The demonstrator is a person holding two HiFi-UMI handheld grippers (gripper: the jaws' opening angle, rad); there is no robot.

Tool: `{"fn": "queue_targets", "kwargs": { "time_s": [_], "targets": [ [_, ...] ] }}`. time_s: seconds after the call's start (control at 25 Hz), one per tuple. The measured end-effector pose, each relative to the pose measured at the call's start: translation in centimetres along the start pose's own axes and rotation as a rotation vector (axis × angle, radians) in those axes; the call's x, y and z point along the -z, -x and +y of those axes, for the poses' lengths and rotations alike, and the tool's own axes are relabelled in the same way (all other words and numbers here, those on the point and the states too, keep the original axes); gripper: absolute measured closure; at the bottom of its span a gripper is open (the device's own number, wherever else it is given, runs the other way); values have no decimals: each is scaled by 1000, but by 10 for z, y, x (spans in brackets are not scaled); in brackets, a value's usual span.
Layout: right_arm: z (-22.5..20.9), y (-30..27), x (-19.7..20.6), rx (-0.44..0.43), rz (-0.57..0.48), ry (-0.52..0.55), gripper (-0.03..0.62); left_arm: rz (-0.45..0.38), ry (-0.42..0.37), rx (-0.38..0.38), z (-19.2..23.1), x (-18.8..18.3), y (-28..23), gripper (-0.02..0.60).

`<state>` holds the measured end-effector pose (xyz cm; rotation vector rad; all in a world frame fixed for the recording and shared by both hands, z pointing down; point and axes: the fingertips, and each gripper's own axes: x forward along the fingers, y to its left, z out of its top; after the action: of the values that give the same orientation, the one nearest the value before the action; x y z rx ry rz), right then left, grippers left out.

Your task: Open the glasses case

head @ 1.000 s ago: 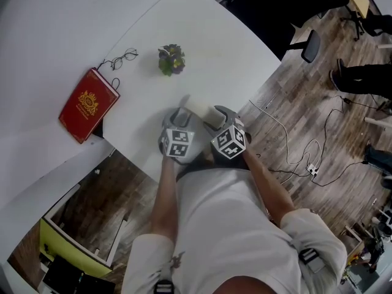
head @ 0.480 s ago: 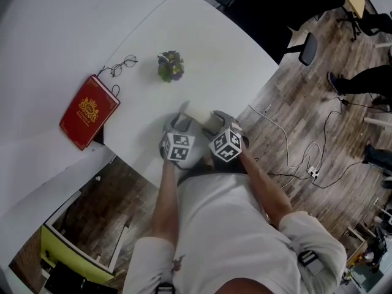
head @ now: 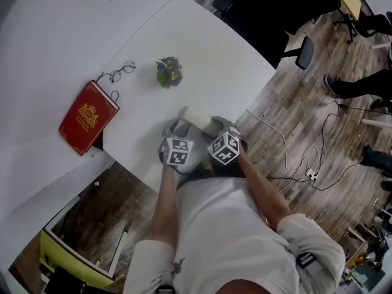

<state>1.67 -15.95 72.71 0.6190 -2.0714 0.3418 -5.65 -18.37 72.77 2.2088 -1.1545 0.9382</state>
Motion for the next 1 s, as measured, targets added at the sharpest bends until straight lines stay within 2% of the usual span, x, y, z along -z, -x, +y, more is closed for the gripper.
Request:
{"fn": "queue_targets", "kwargs": {
  "time_s": [0.32,0.48,0.76,1.0],
  "targets": [
    [0,4,-3,-56,-23,-81,283,-25,2,2,-3,-7,2,376],
    [0,6,-2,-75,-26,-111,283,-13,3,11,-7,-7,0,379],
    [-6,11,-4,-56,-48,-133,283,-15,0,10,-6,-7,-1,379],
    [-8,18,-9,-49,-66,-129,326,-17,2,11,-6,-7,-1,379]
  ]
}}
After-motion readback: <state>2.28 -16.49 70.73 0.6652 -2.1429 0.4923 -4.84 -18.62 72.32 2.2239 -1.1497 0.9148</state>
